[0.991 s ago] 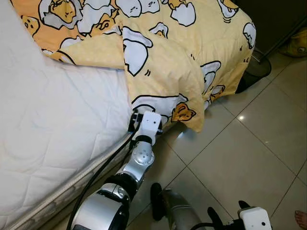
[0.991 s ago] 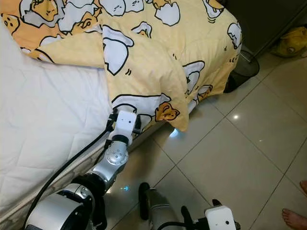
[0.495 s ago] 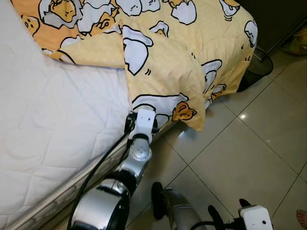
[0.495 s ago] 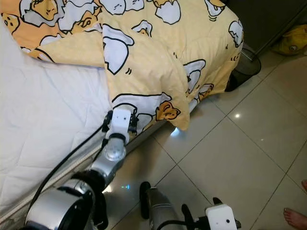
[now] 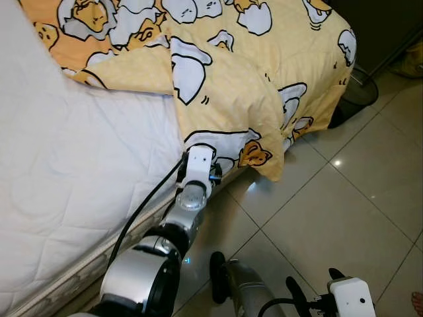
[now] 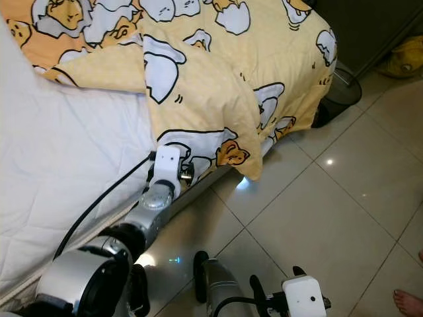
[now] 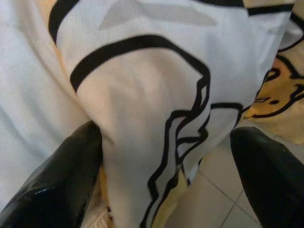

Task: Clean up the room

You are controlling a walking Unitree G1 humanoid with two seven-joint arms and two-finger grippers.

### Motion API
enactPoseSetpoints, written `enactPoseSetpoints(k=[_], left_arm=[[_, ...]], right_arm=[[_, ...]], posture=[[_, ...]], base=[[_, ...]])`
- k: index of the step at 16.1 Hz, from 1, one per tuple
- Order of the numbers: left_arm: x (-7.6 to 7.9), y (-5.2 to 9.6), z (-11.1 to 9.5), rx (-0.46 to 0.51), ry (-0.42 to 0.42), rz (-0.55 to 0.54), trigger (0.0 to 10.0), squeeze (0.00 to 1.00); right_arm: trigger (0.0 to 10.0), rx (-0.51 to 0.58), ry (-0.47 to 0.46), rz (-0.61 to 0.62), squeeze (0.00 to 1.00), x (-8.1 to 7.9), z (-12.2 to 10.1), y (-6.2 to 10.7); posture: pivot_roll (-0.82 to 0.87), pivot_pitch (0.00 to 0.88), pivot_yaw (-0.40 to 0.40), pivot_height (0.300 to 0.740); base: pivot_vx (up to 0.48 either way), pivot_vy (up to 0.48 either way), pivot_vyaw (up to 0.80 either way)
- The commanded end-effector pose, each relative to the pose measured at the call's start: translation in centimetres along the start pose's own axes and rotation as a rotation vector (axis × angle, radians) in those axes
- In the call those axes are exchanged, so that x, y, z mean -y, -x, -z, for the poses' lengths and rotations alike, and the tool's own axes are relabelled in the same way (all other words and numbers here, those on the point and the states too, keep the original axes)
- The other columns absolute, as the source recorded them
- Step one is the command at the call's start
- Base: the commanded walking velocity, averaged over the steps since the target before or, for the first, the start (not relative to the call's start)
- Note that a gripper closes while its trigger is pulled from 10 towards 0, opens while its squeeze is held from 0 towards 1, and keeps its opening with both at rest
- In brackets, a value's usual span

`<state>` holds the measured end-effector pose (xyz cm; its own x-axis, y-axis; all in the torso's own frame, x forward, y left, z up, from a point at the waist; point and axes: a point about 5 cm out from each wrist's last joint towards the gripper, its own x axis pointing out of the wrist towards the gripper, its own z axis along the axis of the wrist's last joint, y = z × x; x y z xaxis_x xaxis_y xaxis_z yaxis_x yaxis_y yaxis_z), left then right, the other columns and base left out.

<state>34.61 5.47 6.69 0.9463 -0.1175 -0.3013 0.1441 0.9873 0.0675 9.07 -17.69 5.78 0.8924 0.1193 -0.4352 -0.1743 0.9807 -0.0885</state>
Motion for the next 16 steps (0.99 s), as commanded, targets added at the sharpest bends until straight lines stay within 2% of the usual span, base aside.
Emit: enactPoseSetpoints(k=[1,6,8,10,16], left_arm=[[1.4,0.2,0.4,-0.042,0.021,0.042,0.0,0.00],[1.5,0.1,0.4,-0.069,0.054,0.065,0.0,0.00],[1.5,0.2,1.0,-0.099,0.000,0.069,0.0,0.00],[1.6,0.3,1.0,-0.100,0.066,0.084,0.0,0.00],[1.1,0.3,1.5,-0.115,0.034,0.097,0.0,0.00]], right_arm=[[10.0,-0.046,0.006,0.027,0.00,0.4,0.8,0.4],[10.0,-0.047,0.008,0.040,0.00,0.5,0.9,0.4],[10.0,-0.041,0.007,0.042,0.00,0.5,0.8,0.2],[10.0,-0.034,0.004,0.038,0.00,0.4,0.6,0.0],[10.0,-0.016,-0.002,0.031,0.00,0.0,0.5,-1.1]], posture=[[-0.33,0.294,-0.090,0.740],[-0.34,0.290,-0.083,0.740],[-0.33,0.293,-0.081,0.740],[-0.32,0.295,-0.080,0.740],[-0.32,0.267,-0.062,0.740]], base=[[0.000,0.000,0.00],[0.000,0.000,0.00],[0.000,0.000,0.00],[0.000,0.000,0.00],[0.000,0.000,0.00]])
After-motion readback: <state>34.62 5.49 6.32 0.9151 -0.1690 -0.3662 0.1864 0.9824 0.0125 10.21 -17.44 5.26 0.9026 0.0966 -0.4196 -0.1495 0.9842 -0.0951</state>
